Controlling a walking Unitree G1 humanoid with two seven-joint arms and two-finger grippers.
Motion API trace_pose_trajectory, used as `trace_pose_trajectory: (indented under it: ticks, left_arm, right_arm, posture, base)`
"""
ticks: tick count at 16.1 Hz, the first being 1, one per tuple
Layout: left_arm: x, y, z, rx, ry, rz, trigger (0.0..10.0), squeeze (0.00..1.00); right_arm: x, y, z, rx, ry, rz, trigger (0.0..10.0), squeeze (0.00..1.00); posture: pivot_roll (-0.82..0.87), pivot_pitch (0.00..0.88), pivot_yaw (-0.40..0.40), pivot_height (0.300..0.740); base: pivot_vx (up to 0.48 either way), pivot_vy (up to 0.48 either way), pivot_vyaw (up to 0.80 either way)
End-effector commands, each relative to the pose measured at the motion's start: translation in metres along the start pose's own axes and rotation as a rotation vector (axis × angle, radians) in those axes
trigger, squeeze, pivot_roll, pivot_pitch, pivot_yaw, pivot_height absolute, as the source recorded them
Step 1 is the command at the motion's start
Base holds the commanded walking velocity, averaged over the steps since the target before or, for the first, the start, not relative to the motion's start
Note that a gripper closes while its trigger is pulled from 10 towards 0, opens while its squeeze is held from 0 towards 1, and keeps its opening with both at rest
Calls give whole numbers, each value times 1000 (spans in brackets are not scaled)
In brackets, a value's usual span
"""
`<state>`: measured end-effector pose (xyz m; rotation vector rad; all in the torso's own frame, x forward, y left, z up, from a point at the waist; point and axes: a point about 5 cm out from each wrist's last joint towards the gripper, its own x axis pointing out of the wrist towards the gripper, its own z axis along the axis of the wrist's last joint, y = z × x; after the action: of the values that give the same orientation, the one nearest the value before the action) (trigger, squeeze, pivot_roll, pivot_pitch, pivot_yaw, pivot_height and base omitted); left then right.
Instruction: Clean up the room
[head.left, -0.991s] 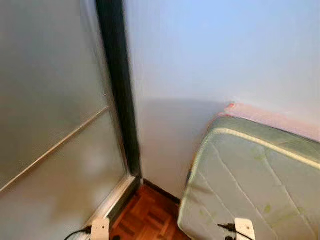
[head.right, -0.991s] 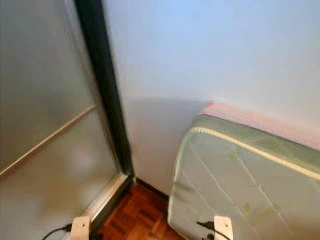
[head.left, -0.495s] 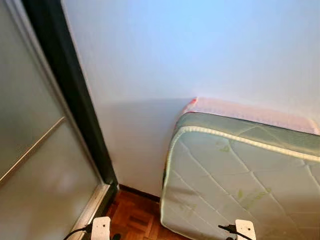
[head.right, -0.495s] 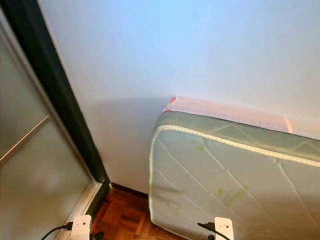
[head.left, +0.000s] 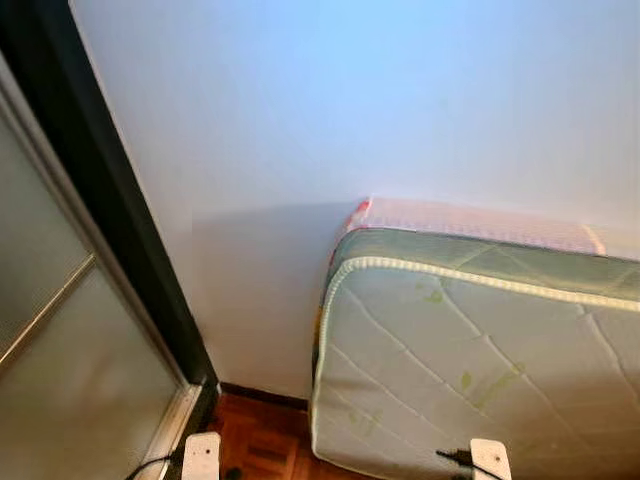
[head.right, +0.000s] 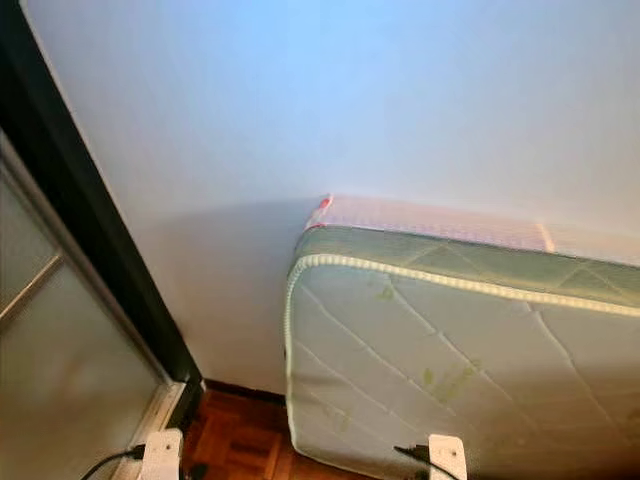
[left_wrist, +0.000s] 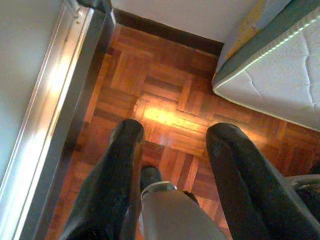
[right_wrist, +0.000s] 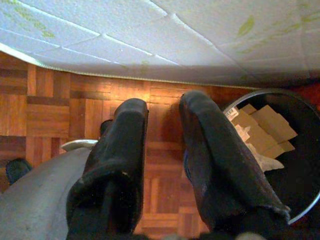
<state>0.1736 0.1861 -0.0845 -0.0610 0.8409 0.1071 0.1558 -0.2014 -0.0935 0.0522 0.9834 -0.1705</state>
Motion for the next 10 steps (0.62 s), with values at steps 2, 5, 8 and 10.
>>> trace_pose_trajectory:
  ticks: [2,5,8,10]
  left_arm:
    - [-12,53,-20,179,176,16,10000,0]
    - [-11,53,-19,190,178,6,10000,0]
    - [-10,52,-18,199,175,-5,10000,0]
    - [-10,51,-17,201,174,-8,10000,0]
  right_arm:
    - [-3,-6,-15,121,99,126,10000,0]
    - [-3,-4,-13,126,93,132,10000,0]
    - [-3,-3,-13,125,93,136,10000,0]
    - [-3,-3,-14,128,95,135,10000,0]
  posture:
    - [28,0,6,740]
    - [22,0,16,740]
    - [23,0,18,740]
    - [24,0,20,740]
  base:
    - [0,-480,-788]
    - [0,0,-788]
    - [0,0,-788]
    - [0,0,-788]
